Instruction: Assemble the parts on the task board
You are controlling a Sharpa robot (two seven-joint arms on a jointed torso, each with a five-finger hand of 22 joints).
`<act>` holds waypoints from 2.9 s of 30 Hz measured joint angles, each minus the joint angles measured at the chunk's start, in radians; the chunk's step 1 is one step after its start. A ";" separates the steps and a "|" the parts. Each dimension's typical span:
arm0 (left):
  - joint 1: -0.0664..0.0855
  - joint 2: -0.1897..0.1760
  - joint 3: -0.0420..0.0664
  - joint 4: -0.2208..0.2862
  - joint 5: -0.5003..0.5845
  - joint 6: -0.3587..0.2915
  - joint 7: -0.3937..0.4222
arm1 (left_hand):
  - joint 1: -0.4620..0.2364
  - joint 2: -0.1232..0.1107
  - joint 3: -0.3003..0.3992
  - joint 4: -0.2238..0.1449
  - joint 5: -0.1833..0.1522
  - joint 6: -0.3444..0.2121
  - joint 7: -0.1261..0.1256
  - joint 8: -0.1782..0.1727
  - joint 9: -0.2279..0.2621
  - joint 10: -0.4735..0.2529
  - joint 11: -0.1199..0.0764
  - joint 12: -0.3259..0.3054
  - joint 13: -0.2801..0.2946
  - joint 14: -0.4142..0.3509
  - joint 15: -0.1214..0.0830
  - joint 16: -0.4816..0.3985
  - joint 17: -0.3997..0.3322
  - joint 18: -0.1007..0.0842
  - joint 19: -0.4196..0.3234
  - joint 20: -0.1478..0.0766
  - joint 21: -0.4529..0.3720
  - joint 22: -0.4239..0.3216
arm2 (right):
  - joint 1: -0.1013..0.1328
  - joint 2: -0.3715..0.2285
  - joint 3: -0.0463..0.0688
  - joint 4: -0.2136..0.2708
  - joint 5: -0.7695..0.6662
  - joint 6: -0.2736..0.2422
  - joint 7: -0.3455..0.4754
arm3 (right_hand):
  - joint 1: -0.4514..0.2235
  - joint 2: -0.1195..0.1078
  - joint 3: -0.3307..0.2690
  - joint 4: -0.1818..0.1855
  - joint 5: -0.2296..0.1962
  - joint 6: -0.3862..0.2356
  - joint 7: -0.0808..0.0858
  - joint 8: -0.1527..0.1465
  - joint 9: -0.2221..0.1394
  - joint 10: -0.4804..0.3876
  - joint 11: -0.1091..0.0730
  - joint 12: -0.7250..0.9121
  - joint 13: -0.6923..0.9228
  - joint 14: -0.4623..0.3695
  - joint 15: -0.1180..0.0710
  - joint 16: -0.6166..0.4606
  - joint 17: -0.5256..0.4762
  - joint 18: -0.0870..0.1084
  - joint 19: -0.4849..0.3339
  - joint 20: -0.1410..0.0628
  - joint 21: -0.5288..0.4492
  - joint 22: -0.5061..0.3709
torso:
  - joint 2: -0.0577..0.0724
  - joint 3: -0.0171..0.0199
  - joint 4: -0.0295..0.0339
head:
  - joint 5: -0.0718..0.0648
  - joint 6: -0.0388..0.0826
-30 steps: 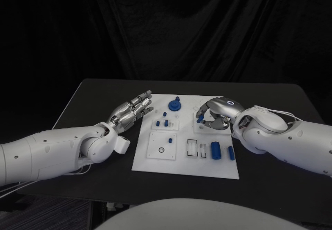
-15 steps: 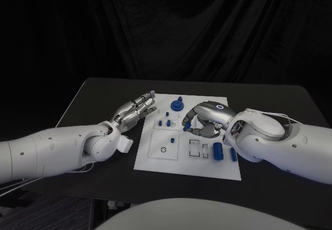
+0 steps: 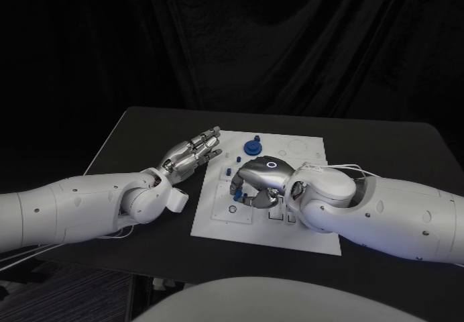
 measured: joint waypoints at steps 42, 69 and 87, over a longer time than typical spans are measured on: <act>-0.028 0.021 0.000 -0.022 0.000 0.014 0.000 | 0.004 0.004 0.006 0.006 0.004 0.015 0.022 0.004 0.004 -0.004 -0.004 0.000 -0.001 0.000 0.000 0.000 0.001 0.000 0.001 0.007 0.000 0.002 | -0.050 0.062 0.002 -0.063 -0.133 0.067 0.000 | 0.001 -0.001 -0.003 -0.003 0.005 -0.007 0.000 -0.002 0.027 0.007 0.000 -0.019 -0.003 0.000 0.000 -0.009 -0.016 0.000 0.000 0.000 -0.009 0.001 | 0.000 0.0003 -0.0014 | -0.004 0.000; -0.031 0.025 0.000 -0.030 0.000 0.030 0.000 | 0.004 0.004 0.014 0.009 0.004 0.053 0.061 0.014 0.008 -0.004 -0.018 0.000 0.000 -0.003 0.010 0.000 0.000 0.000 0.000 0.014 0.000 0.002 | -0.065 0.074 0.001 -0.073 -0.135 0.046 -0.007 | 0.001 -0.001 -0.006 -0.006 -0.008 -0.010 0.000 0.001 0.044 0.007 0.000 -0.030 -0.001 -0.004 0.004 -0.016 -0.027 0.000 0.000 0.000 -0.025 0.000 | -0.001 0.0003 -0.0015 | -0.009 0.000; -0.032 0.026 0.000 -0.031 0.001 0.034 0.000 | 0.004 0.004 0.014 0.008 0.004 0.059 0.066 0.014 0.009 -0.004 -0.018 0.000 0.000 0.000 0.015 0.000 0.000 0.000 0.000 0.014 0.000 0.002 | -0.066 0.059 0.001 -0.066 -0.135 0.073 -0.019 | -0.061 -0.043 -0.219 0.084 -0.139 -0.465 -0.050 -0.129 -0.086 -0.274 0.066 -0.094 0.015 -0.110 0.059 -0.093 -0.158 0.017 -0.099 0.048 -0.227 0.000 | -0.001 0.0006 -0.0021 | -0.012 0.000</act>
